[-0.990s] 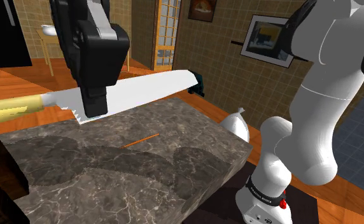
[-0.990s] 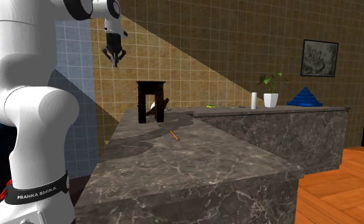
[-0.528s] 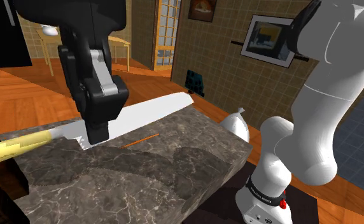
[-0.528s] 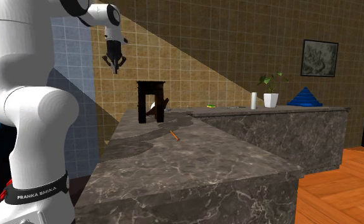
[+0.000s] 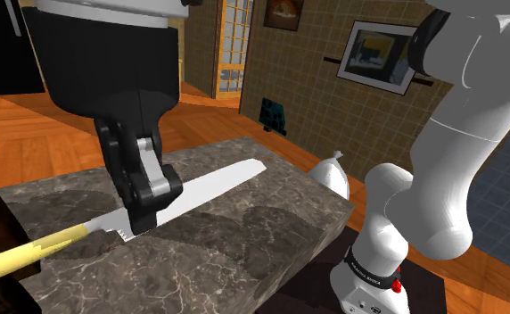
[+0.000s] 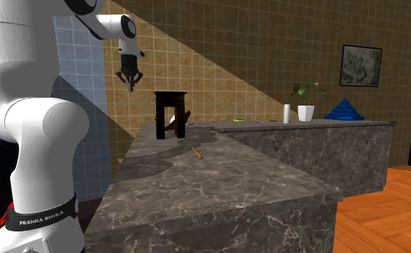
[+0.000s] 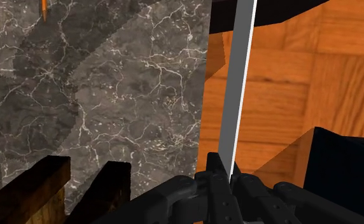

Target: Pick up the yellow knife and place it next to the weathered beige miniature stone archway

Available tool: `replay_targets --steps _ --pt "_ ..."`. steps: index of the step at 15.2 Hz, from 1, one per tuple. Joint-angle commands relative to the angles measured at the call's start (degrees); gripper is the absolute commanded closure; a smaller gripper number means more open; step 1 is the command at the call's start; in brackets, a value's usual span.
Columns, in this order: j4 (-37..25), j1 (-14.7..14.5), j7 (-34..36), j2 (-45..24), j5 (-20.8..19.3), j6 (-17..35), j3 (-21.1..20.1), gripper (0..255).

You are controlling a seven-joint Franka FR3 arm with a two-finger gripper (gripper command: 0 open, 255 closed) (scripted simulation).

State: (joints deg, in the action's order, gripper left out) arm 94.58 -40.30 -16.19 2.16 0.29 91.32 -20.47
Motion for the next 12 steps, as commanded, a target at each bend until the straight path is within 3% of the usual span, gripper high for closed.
replay_targets --steps 1,12 --pt "1.8 0.0 0.0 0.1 0.1 1.7 0.0 255" --pt "11.1 0.0 -0.2 0.9 0.3 10.3 0.0 255"
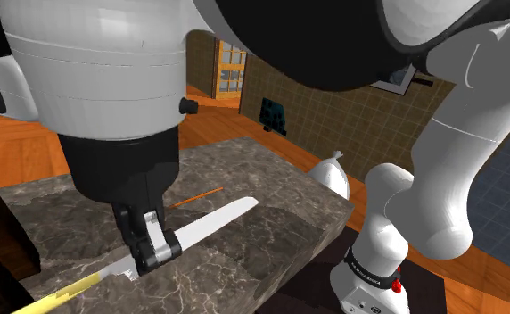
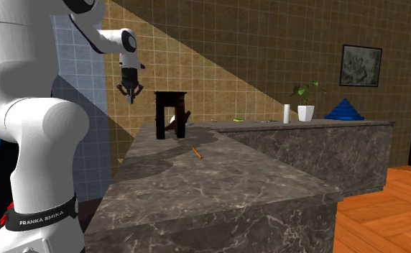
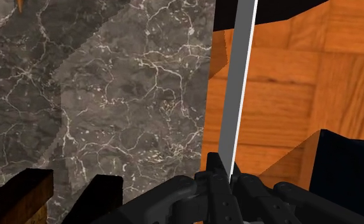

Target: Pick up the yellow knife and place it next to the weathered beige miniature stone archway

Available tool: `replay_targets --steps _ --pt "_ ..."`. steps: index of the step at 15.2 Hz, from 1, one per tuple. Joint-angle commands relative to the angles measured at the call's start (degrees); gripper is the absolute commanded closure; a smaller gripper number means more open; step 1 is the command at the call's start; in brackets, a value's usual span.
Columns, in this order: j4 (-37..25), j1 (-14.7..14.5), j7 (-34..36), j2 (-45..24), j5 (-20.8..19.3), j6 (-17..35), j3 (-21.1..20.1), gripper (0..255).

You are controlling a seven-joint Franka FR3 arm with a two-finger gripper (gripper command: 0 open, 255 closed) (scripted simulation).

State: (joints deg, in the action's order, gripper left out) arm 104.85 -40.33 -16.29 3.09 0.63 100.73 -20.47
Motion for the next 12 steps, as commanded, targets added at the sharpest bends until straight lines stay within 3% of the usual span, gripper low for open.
replay_targets --steps 1,12 --pt "1.5 0.0 0.0 -0.1 0.0 1.6 0.0 255" --pt "8.9 -0.1 0.3 -1.2 -0.4 10.0 -0.1 255"
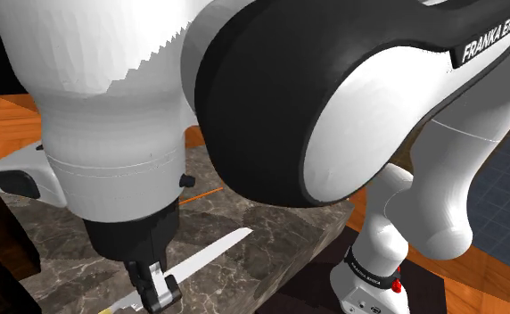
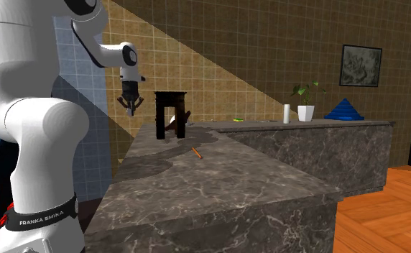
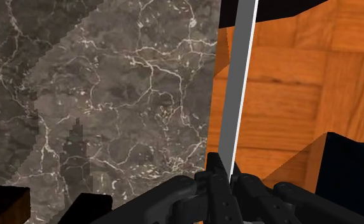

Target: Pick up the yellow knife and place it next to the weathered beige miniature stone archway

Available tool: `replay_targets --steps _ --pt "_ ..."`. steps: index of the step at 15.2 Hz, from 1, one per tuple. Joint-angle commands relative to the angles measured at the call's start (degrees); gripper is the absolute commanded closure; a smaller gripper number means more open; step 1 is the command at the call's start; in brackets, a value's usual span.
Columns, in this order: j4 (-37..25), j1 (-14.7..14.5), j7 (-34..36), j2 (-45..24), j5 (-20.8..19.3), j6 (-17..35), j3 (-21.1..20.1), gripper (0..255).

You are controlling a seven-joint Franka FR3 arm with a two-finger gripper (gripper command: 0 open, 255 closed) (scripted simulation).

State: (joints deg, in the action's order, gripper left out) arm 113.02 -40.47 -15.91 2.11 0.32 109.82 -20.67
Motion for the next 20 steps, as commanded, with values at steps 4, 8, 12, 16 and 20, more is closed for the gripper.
replay_targets --steps 4,8,12,16,20 --pt "3.0 0.0 0.1 -1.0 -0.4 3.9 0.0 255" --pt "5.0 0.0 0.4 -1.9 -0.8 6.9 -0.1 255" --pt "6.9 -0.1 0.8 -3.1 -1.2 9.9 -0.1 255" --pt "8.6 -0.2 1.3 -4.5 -1.9 12.8 -0.2 255" --pt "10.1 -0.2 1.8 -6.1 -2.6 15.7 -0.1 255"
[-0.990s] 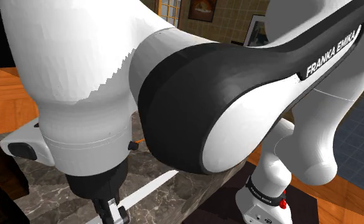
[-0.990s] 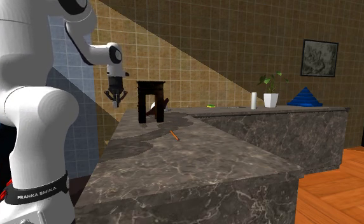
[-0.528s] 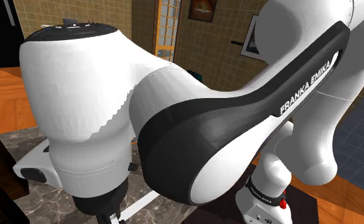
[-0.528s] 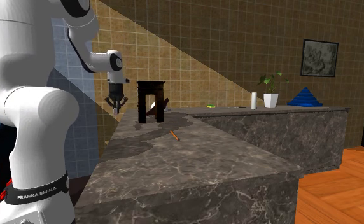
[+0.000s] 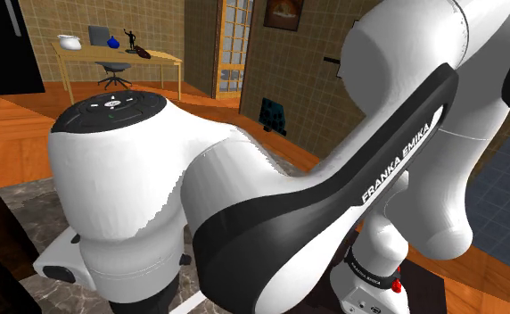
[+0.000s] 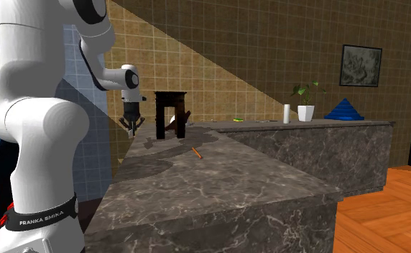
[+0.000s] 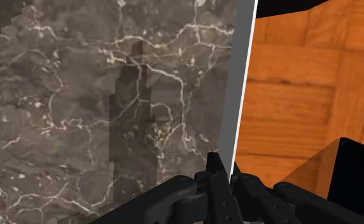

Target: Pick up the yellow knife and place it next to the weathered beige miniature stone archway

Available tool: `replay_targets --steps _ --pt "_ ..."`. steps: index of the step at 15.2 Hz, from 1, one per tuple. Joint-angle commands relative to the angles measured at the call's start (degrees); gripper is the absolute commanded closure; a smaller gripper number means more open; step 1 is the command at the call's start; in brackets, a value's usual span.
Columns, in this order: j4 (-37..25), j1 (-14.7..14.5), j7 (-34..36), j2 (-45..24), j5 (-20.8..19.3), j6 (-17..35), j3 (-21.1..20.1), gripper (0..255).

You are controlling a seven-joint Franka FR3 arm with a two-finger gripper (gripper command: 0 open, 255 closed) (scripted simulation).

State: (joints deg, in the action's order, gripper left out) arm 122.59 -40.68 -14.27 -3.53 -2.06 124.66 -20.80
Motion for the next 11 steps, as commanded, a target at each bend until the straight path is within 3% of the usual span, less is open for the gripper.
replay_targets --steps 1,5,11 --pt "0.8 -0.1 0.3 -0.8 -0.4 1.6 0.0 255" --pt "2.2 -0.2 1.0 -2.8 -1.4 4.8 0.1 255" --pt "2.2 -0.2 1.0 -2.8 -1.4 4.8 0.1 255"
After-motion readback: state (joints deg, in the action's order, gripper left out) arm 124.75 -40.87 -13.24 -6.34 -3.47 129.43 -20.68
